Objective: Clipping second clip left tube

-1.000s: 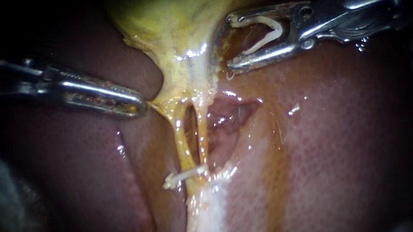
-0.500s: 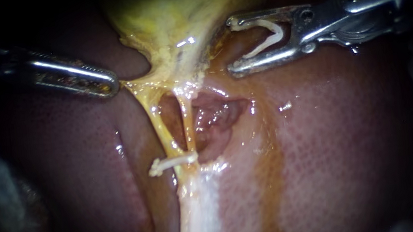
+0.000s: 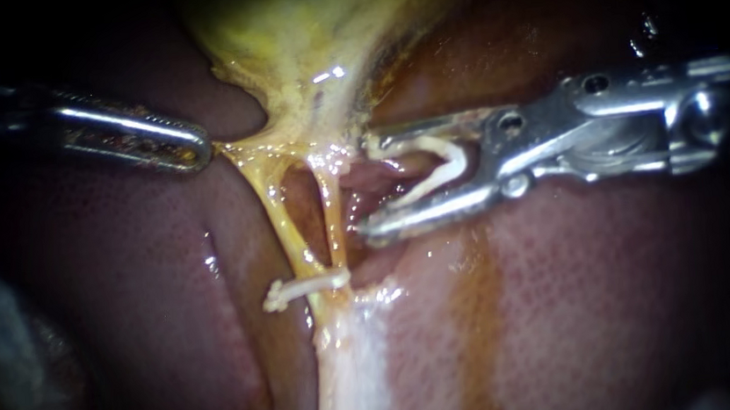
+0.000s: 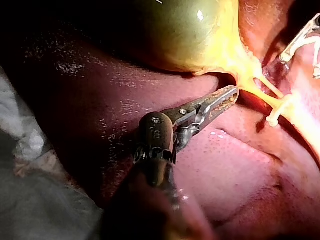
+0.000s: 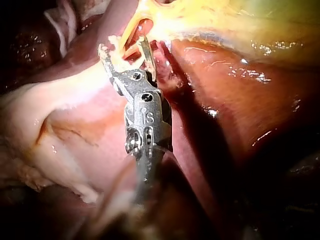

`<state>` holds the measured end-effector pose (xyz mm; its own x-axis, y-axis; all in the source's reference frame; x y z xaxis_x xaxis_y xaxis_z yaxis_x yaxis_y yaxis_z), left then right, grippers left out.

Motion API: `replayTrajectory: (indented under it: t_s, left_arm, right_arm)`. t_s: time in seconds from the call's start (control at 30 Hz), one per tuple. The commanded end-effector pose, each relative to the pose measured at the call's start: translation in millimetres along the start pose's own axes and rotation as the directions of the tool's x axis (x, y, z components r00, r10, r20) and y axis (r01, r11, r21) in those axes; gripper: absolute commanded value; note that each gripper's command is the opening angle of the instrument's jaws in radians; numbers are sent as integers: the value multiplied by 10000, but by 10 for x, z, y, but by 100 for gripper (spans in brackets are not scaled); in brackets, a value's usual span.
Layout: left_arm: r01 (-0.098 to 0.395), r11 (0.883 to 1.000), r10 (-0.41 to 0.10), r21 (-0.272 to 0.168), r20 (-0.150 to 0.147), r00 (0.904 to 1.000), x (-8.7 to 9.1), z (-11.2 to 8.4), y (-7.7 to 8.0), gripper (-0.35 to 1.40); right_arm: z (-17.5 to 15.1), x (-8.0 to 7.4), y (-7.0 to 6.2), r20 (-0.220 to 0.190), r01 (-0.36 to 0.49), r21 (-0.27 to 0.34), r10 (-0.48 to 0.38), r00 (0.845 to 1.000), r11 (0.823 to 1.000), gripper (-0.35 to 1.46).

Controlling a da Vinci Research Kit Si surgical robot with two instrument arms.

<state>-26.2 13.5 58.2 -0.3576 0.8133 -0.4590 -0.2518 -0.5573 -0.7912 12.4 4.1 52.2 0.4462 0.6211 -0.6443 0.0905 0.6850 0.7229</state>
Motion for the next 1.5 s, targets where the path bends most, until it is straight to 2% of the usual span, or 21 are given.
replayTrajectory:
  t_s: [0.03, 0.17, 0.53, 0.67, 0.9, 1.03, 1.27, 1.5]
  left_arm:
    - [-1, 10000, 1, 1, 0, 10000, 0, 0, 0, -35]
    - [-1, 10000, 1, 1, 0, 10000, 0, 0, 0, -35]
    - [-2, 10000, 2, 6, -3, 10000, 0, 1, 0, -35]
    - [-5, 10000, 5, 14, -5, 10000, -1, 2, 0, -35]
    - [-4, 10000, 4, 19, -7, 10000, -1, 2, 0, -35]
    - [-3, 10000, 3, 22, -9, 10000, -1, 3, 1, -35]
    - [-1, 10000, 1, 32, -13, 10000, -1, 4, 1, -35]
    - [3, 10000, -3, 46, -20, 10000, -1, 6, 2, -35]
  right_arm:
    - [3, -2, -2, 50, -154, 189, 153, 9999, 9997, 47]
    - [17, -8, -6, 167, -587, 570, 578, 9982, 9966, 46]
    - [47, -23, 5, 74, -1267, 568, 1265, 9919, 9903, 48]
    - [57, -31, 12, 90, -1453, 509, 1450, 9894, 9881, 49]
    - [69, -60, 33, 110, -1648, 409, 1645, 9863, 9855, 49]
    - [74, -70, 43, 116, -1659, 361, 1656, 9861, 9855, 49]
    - [88, -68, 54, 88, -1724, 276, 1722, 9850, 9846, 49]
    - [109, -59, 53, -103, -1841, 324, 1845, 9828, 9824, 49]
